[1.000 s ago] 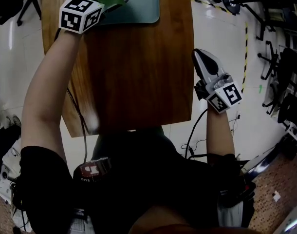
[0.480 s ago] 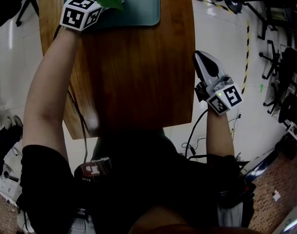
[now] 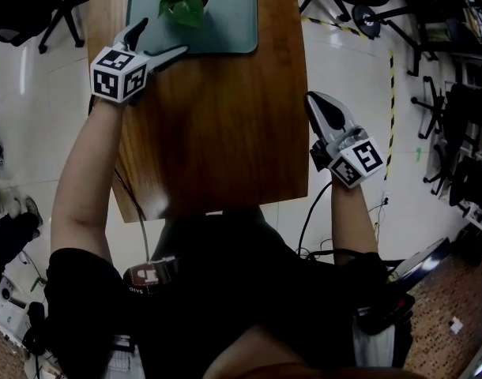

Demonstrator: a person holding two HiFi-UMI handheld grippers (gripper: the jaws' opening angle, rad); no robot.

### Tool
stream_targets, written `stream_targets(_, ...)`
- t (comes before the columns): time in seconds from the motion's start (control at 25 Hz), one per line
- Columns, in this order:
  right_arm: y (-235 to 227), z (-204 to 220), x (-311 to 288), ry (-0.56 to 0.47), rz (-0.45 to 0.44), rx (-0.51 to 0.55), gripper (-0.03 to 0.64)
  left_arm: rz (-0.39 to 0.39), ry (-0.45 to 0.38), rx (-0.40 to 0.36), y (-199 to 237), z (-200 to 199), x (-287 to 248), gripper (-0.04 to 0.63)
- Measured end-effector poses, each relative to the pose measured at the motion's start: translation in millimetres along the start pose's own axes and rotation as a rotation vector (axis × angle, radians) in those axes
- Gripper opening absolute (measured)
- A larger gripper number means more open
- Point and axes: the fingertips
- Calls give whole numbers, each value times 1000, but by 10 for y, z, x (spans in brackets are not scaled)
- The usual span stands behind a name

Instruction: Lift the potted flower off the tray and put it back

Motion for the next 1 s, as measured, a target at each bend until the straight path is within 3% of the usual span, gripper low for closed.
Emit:
stream_targets(0.2,371,-343,186,-15,-21,24,14,58,-148,84,-587,12,1161,513)
stream_targets(0.36,637,-667,412,-26,0,23,14,61,-269,98,-1062,-109,2166,411)
stream_targets(0.52,967,-875,600,-6,-37,42,14,155,-382,176,-1575,-312,2905,259)
stream_targets(0.64,1197,-1085,714,-33,-75,58,14,208,-450,143,-1919,-417,3246,148)
stream_targets(0.8,1512,-1071,885,-27,-120,75,14,135,-474,47,-2263,-405,3564,7)
stream_targets(1.0,1741,-910,942,-3,-164,84,12,167,-485,96,-2517,-222,3676,2)
Point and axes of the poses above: the fingertips, and each gripper's own axes: x backward along the fingers, y to its left, z out of its underside, and after that the axes turned 7 degrees about x, right-handed
